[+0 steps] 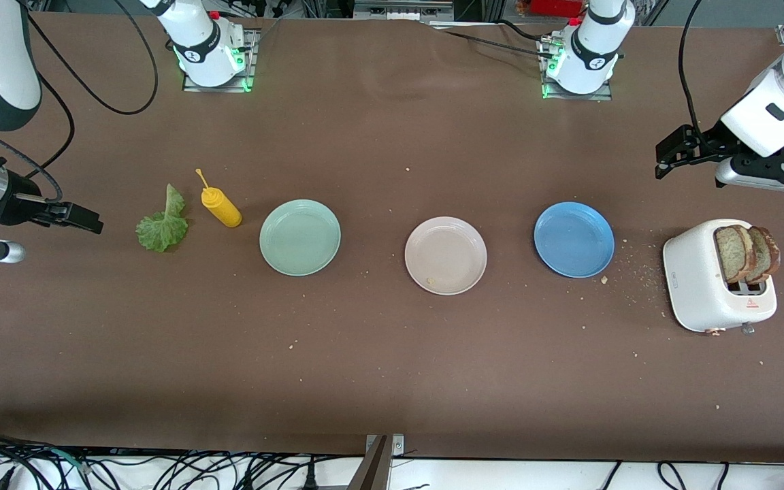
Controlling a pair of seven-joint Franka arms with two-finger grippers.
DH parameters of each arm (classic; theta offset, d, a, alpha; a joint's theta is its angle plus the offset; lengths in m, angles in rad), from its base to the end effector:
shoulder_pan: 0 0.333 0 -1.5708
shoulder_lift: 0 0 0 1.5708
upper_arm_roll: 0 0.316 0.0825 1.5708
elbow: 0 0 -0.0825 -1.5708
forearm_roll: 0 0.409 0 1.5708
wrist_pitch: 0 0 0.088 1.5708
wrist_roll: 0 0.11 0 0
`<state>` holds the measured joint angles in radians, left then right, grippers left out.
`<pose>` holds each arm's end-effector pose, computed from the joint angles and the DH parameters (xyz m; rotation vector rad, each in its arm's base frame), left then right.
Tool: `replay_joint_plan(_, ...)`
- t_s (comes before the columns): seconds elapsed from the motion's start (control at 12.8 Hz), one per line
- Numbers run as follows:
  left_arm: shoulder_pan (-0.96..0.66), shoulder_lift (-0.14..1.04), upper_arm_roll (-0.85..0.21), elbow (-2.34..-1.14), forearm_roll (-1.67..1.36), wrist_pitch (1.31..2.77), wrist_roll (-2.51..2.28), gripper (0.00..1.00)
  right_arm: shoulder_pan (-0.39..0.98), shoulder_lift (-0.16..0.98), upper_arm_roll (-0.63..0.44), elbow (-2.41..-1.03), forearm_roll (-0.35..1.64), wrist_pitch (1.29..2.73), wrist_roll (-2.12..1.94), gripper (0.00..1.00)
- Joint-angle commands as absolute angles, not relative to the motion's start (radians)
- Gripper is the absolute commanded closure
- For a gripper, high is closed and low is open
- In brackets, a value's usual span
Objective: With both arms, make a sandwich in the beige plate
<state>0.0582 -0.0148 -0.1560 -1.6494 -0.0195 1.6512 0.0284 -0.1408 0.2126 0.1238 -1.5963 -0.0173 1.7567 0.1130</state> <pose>0.5781 -0.0593 0.5978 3.1177 -0.1948 0.0247 0.6459 -0.0186 0.4947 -3.1273 0.2012 0.0798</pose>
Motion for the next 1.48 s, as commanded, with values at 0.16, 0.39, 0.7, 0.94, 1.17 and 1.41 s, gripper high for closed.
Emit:
replay_joint_plan(0.16,0.048,-0.020,-0.152,-1.654,0.012,1.649,0.038,0.00,-0.144,0.195,0.129,-1.611,-0.006,1.763,0.121,0.00)
replay_joint_plan(0.39,0.044,-0.020,-0.164,-1.654,0.012,1.649,0.037,0.00,-0.144,0.195,0.129,-1.611,-0.009,1.766,0.120,0.00)
replay_joint_plan(0.7,0.051,-0.020,-0.164,-1.649,0.012,1.649,0.037,0.00,-0.144,0.195,0.129,-1.612,-0.011,1.764,0.123,0.00)
replay_joint_plan(0.94,0.051,-0.023,-0.163,-1.651,0.011,1.641,0.037,0.00,-0.144,0.195,0.129,-1.615,-0.008,1.764,0.124,0.00)
replay_joint_plan(1.17,0.051,-0.020,-0.164,-1.649,0.012,1.635,0.035,0.00,-0.144,0.195,0.129,-1.615,-0.006,1.761,0.124,0.00)
replay_joint_plan(1.41,0.051,-0.020,-0.164,-1.649,0.012,1.635,0.035,0.00,-0.144,0.193,0.129,-1.615,-0.006,1.761,0.123,0.00)
